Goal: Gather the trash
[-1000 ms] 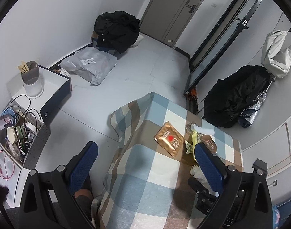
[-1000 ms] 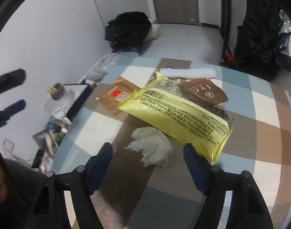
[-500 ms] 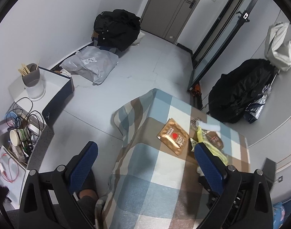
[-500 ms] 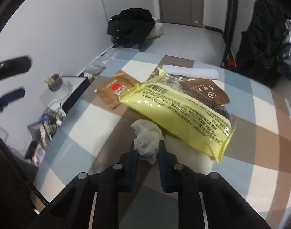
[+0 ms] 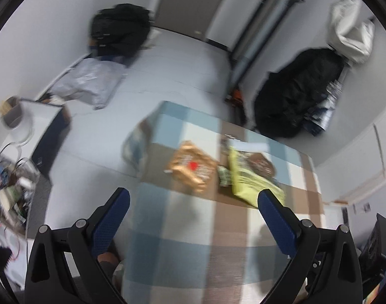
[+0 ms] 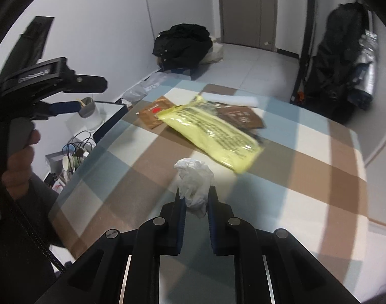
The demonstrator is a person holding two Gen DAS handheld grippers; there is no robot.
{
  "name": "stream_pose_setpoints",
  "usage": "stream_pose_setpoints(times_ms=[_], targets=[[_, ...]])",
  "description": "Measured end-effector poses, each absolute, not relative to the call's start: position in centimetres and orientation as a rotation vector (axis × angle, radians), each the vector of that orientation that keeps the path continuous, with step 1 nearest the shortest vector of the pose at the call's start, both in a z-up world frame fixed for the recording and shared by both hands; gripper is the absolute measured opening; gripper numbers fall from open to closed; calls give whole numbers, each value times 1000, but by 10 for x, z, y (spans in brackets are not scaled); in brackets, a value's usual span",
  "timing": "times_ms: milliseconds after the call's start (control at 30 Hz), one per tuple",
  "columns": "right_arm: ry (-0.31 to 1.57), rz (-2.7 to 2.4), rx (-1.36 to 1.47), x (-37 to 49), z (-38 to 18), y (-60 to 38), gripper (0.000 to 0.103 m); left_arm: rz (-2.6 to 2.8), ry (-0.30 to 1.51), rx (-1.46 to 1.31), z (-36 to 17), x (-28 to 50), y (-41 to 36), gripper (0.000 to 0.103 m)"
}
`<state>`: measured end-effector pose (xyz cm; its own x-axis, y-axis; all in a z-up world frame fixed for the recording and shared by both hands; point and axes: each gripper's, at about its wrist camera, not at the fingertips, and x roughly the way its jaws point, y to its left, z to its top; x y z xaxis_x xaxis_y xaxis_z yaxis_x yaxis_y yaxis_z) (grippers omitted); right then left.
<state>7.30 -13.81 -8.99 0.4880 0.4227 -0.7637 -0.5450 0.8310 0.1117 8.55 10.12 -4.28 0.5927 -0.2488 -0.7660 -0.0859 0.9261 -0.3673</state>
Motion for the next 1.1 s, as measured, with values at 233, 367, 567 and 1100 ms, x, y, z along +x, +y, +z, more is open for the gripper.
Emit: stream_pose_setpoints(times_ms=[233,367,567,1100], targets=[[839,544,-117,64,-78,-181,15,-200,995,-195,-44,117,50,99],[839,529,-74,67,-79,-197,15,-276,1090,-148,-55,144,27,99],[821,503,-18,73,-80,-223,15,-259,1178,-38,-73,164,7,99],[821,498,139,85,-78,-253,15,-239,1208,127,-77,159,-9,74]])
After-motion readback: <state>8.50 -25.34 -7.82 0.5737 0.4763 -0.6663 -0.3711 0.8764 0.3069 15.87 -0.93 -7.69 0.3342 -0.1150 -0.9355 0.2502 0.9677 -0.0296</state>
